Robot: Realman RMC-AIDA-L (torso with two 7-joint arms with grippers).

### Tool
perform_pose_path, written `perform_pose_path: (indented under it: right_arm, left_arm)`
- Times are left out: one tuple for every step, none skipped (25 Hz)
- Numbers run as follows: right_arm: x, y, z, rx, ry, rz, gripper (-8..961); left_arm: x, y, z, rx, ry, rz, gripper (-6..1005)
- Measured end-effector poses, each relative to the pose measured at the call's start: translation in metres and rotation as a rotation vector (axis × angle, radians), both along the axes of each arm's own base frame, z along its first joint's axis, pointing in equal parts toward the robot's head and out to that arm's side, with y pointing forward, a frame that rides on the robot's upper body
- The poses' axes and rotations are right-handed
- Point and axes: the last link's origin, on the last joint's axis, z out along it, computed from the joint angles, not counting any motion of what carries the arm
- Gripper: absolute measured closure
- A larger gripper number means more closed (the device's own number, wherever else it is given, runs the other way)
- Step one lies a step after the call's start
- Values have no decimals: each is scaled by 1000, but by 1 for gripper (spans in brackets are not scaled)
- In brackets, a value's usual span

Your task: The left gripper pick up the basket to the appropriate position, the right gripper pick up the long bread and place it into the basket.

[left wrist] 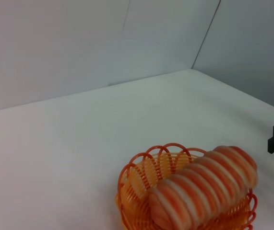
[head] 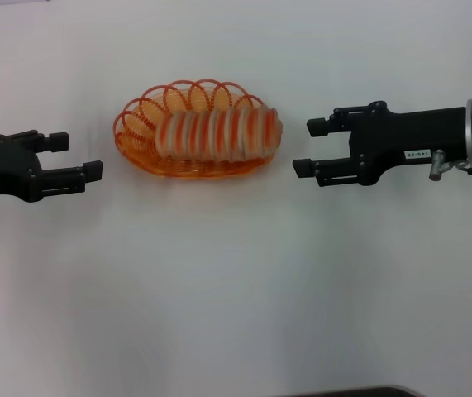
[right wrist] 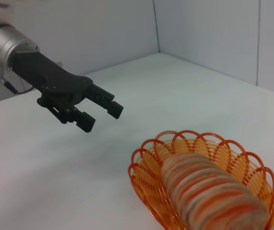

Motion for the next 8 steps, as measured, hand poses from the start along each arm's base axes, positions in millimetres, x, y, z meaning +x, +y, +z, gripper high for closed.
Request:
perform_pose_path:
  right_arm:
    - [1, -1, 0, -1, -1, -3, 206]
    - [3, -2, 0, -1, -2, -7, 206]
    - [4, -3, 0, -2, -4, -11, 206]
    - [6, -4, 1, -2, -5, -15, 206]
    - [7, -5, 1, -1, -6, -19, 206]
    - [8, -6, 1, 0, -7, -22, 206]
    - [9, -6, 1, 1, -7, -23, 206]
    - [9, -6, 2, 2, -7, -24, 206]
  left_arm:
    - [0, 0, 0, 0, 0, 0, 156]
    - [0, 0, 0, 0, 0, 0, 156]
    - [0, 0, 0, 0, 0, -1, 156]
    - [0, 0, 0, 0, 0, -1, 156]
    - [0, 0, 0, 0, 1, -1, 156]
    - [0, 0, 0, 1, 1, -1, 156]
    - [0, 0, 0, 1, 1, -1, 156]
    - [0, 0, 0, 1, 1, -1, 156]
